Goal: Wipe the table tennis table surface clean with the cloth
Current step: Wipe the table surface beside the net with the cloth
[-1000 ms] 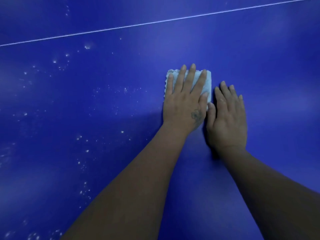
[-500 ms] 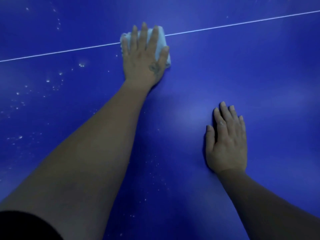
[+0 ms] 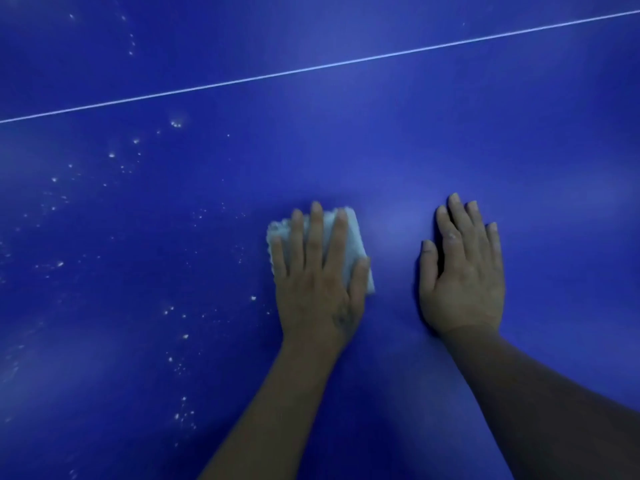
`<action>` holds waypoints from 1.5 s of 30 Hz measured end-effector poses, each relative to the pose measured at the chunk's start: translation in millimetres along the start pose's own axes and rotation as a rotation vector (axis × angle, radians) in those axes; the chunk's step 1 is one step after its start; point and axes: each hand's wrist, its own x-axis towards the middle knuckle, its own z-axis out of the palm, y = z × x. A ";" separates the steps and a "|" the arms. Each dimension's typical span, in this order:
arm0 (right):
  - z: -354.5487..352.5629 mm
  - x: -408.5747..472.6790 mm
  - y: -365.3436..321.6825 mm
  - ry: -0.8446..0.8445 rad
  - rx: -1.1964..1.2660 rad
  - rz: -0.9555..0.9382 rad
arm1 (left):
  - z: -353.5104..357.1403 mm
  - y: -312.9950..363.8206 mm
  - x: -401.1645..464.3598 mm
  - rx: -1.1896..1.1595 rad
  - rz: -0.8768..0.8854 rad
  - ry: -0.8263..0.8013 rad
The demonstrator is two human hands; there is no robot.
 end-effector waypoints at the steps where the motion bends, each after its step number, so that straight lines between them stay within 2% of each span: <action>1: 0.1 -0.2 -0.2 0.000 0.000 0.003 | 0.5 -5.7 16.3 0.020 -0.018 0.020; 6: 1.3 -0.7 1.3 -0.006 -0.001 0.002 | 5.2 1.7 24.3 0.011 -0.037 0.066; 9: 1.2 0.2 0.3 0.010 -0.003 0.005 | 3.4 6.6 8.2 -0.009 0.050 0.030; 13: 1.7 0.5 1.2 0.002 -0.011 -0.006 | 3.5 -18.3 82.2 0.027 0.211 0.065; 16: 1.9 -0.8 1.4 -0.003 -0.009 0.001 | -2.7 -50.9 162.2 0.041 0.136 0.090; 20: 2.3 -0.2 1.6 0.009 -0.014 -0.008 | -26.9 -105.1 215.1 -0.043 -0.095 0.031; 25: 2.7 -0.6 1.2 0.003 -0.018 -0.004 | -22.0 -116.7 135.5 -0.045 -0.247 0.112; 32: 1.7 -0.3 1.2 -0.007 -0.018 0.004 | -9.5 -73.2 -27.9 -0.024 -0.282 0.006; 39: 1.9 -1.3 1.1 -0.006 -0.035 0.000 | -2.6 -79.5 19.8 -0.014 -0.305 0.087; 43: -0.6 -0.8 0.0 -0.017 -0.030 0.003 | -3.3 -56.7 -44.8 -0.017 -0.254 0.042; 45: -0.4 -1.3 -1.0 -0.012 -0.034 0.006 | -0.9 -52.2 -51.1 -0.032 -0.288 0.041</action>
